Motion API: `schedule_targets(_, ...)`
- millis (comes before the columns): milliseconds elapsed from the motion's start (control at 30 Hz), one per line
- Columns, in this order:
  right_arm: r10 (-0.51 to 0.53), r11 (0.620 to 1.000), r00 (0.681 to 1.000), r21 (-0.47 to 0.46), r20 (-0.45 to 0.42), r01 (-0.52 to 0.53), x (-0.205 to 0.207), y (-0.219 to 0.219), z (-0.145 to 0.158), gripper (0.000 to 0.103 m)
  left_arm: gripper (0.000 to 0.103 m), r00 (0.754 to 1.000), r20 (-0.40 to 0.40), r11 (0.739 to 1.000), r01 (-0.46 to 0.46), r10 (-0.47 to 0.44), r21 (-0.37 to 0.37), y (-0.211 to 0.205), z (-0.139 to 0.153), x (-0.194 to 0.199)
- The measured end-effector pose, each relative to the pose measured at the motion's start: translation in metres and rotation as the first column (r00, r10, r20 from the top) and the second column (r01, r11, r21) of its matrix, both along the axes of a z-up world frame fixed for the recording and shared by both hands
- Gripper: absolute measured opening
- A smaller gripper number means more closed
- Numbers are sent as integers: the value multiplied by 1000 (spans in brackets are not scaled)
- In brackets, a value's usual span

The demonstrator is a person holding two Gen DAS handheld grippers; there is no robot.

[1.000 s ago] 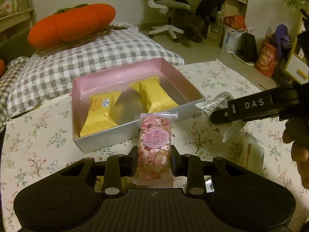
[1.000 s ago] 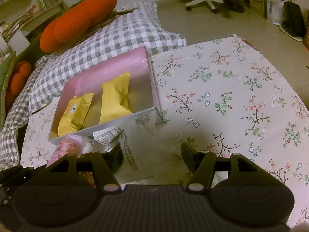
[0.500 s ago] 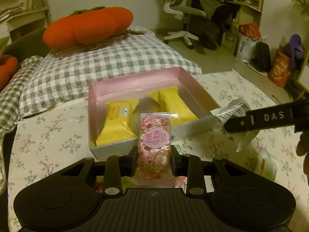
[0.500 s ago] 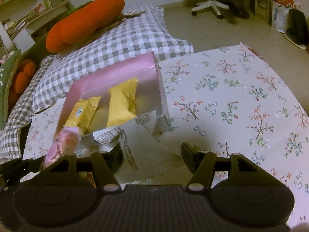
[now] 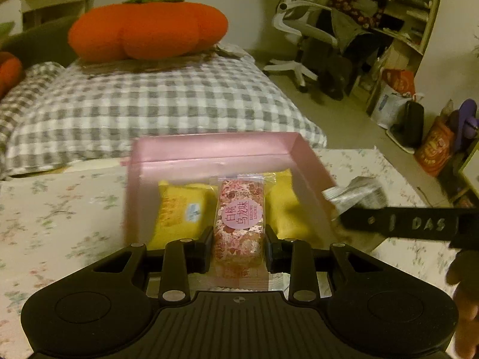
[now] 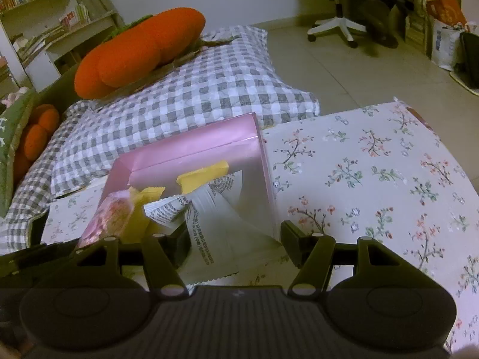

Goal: Organize snacks
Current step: 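Place the pink pastry between the yellow packets while the right tool drops the white packet in the box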

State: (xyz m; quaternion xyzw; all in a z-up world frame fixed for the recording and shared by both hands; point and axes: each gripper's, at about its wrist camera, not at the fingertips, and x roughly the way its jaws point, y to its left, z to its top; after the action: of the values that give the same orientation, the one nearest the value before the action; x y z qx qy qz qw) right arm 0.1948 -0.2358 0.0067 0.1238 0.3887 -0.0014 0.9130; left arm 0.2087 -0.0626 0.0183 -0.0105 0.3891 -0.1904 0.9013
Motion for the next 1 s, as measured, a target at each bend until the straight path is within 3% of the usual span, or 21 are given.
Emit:
schedule_targets(100, -1, 1000, 1000, 10, -9, 1, 9, -1, -5, 59, 30, 1000, -13, 1000, 8, -8, -9, -11, -8, 10)
schedule_targets(533, -36, 999, 999, 6, 7, 36, 37, 0, -22, 61, 30, 1000, -2, 994, -23, 23, 108, -26, -43, 30)
schedule_targets(733, -31, 999, 999, -14, 24, 32, 36, 3, -24, 63, 33, 1000, 10, 994, -28, 27, 103, -24, -41, 27)
schedule_targets(1000, -97, 992, 993, 88, 65, 91, 29, -19, -9, 67, 39, 999, 18, 998, -50, 49, 33, -9, -21, 26)
